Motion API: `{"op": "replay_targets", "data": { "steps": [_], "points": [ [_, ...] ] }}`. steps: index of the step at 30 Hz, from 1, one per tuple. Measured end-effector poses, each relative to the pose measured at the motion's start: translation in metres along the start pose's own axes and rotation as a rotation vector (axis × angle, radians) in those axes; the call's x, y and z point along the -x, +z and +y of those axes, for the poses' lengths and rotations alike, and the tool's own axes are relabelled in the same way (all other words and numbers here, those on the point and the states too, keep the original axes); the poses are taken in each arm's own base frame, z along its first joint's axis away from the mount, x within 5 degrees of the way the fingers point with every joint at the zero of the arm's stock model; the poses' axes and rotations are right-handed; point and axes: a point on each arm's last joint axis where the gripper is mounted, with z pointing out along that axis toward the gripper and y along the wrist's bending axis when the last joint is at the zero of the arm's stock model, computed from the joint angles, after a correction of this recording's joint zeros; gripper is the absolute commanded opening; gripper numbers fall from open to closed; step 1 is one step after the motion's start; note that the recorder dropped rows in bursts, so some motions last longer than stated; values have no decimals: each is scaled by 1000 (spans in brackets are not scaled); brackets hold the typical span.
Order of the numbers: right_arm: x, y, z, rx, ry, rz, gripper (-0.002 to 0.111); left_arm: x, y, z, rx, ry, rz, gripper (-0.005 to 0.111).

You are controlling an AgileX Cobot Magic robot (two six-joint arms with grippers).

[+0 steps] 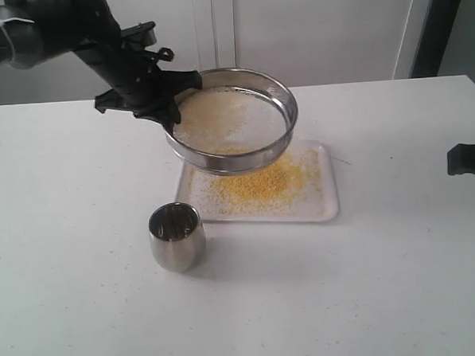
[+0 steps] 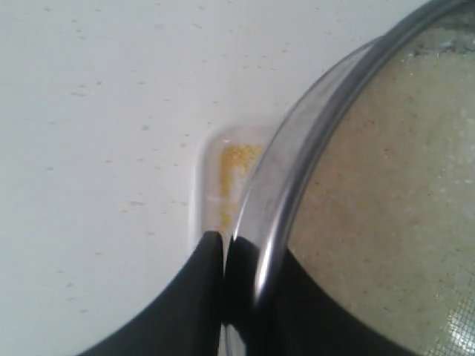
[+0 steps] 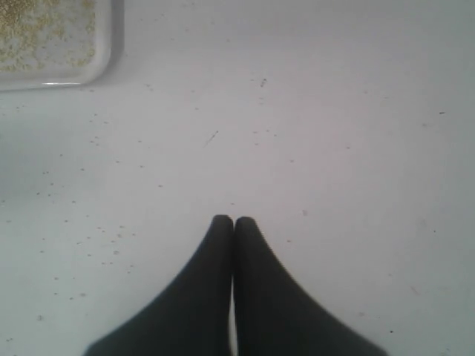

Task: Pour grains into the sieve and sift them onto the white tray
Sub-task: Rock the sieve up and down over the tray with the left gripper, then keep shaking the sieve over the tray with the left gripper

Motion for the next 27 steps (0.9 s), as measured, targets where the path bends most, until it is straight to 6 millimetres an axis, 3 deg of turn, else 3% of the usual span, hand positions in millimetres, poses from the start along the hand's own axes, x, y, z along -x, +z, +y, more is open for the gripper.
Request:
{"op": "replay_targets", "data": {
  "steps": [4,9,11,15,17,19,21,22,24,27],
  "points": [
    [0,0,0,0,0,0,0,-11,3,-17,-21,20,47,0],
    [0,0,0,0,0,0,0,-5,-14,-3,-29,-37,16,0],
    [0,0,0,0,0,0,0,-5,-6,-1,-33,-59,-25,0],
    [0,0,0,0,0,0,0,-19,16,-20,-58,-53,3,0],
    [0,0,0,0,0,0,0,-21,11,-21,-45,-34,30,0],
    [0,0,0,0,0,0,0,-18,0,-8,-30,-60,45,0],
    [0,0,0,1,0,-2,0,-17,9,-5,-85,-95,-15,0],
    [0,0,0,0,0,-2,0,-21,22,-16,-115,-76,-37,0],
    [0,0,0,0,0,-2,0,-34,28,-23,-81,-15,52,0],
    [0,0,0,0,0,-2,0,-30,20,0,-19,-48,74,0]
  ]
}}
